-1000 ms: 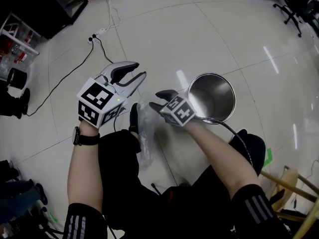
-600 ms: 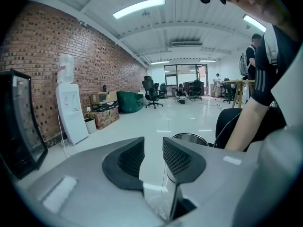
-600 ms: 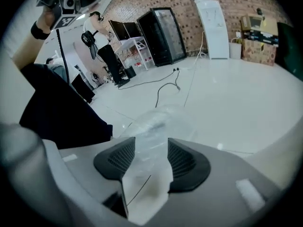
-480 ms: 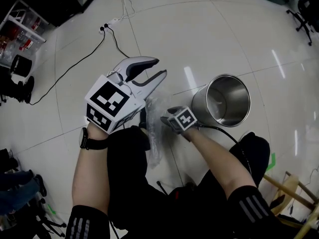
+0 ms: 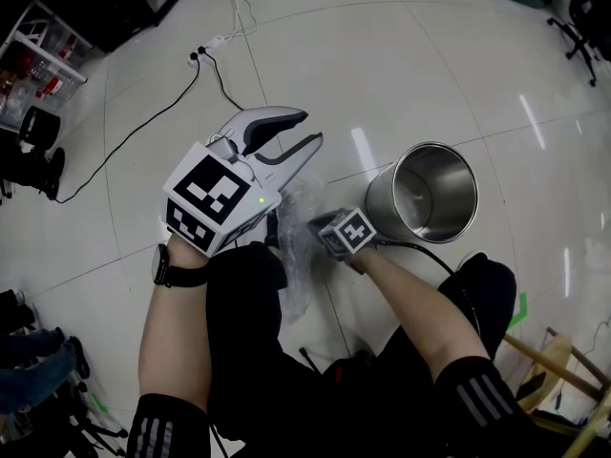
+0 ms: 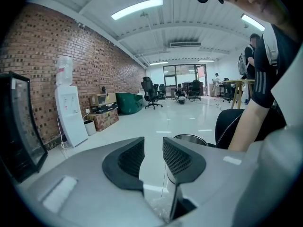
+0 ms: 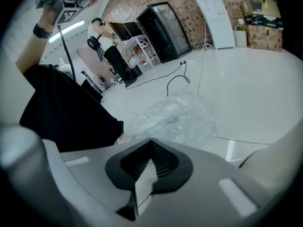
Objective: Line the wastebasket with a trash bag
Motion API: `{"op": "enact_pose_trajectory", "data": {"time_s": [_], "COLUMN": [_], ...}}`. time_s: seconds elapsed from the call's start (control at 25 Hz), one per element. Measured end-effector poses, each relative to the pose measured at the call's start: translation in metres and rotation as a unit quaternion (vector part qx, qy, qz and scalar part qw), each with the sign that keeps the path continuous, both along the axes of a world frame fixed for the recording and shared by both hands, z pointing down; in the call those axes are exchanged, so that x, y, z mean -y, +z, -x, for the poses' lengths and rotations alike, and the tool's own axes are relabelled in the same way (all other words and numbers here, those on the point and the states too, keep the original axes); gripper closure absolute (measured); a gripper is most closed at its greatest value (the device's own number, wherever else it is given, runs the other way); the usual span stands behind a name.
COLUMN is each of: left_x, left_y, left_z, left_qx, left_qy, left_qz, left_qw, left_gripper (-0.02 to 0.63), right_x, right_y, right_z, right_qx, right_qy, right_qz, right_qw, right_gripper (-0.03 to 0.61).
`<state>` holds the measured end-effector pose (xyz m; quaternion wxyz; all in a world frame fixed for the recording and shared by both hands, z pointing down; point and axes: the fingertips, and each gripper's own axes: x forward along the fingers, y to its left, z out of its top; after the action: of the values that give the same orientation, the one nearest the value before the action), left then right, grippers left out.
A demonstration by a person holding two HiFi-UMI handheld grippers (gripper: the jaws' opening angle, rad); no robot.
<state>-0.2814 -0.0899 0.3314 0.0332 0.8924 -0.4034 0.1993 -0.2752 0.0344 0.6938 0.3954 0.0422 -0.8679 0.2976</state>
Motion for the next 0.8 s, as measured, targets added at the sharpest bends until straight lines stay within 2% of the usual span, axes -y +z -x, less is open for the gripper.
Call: {"op": "enact_pose_trajectory", "data": {"time_s": [0.16,0.36,0.6,0.8], "left_x": [0.003,0.007,0.018,0.025], "left_y": [-0.009,-0.011,-0.02,-0.017], "left_z": [-0.009,-0.025,-0.053,-0.075], "left_qx": [-0.002,0.004,0.009,0.023], "left_qy": [0.004,0.015,0.025,0.039], "left_qz": [-0.004,-0.009,-0.021,-0.021], "left_qw": [1.0,0.9998,0.9994,0.9987], "left_gripper": [0.499,0.499,0.499,0.494], "right_x": [0.008,0.014,0.048,0.08], "right_y": [-0.028,-0.088,-0.167,-0.221], "right_z": [-0.008,-0.021,-0.066,-0.117], "right_qx": [0.019,0.063,0.105,0.13], "right_qy": [0.014,0.022,0.066,0.112], "right_qz": [-0.012,-0.047,-0.101,-0.144], "right_qw": [1.0,0.997,0.987,0.975], "right_gripper": [0.572,0.572,0.572,0.572]}}
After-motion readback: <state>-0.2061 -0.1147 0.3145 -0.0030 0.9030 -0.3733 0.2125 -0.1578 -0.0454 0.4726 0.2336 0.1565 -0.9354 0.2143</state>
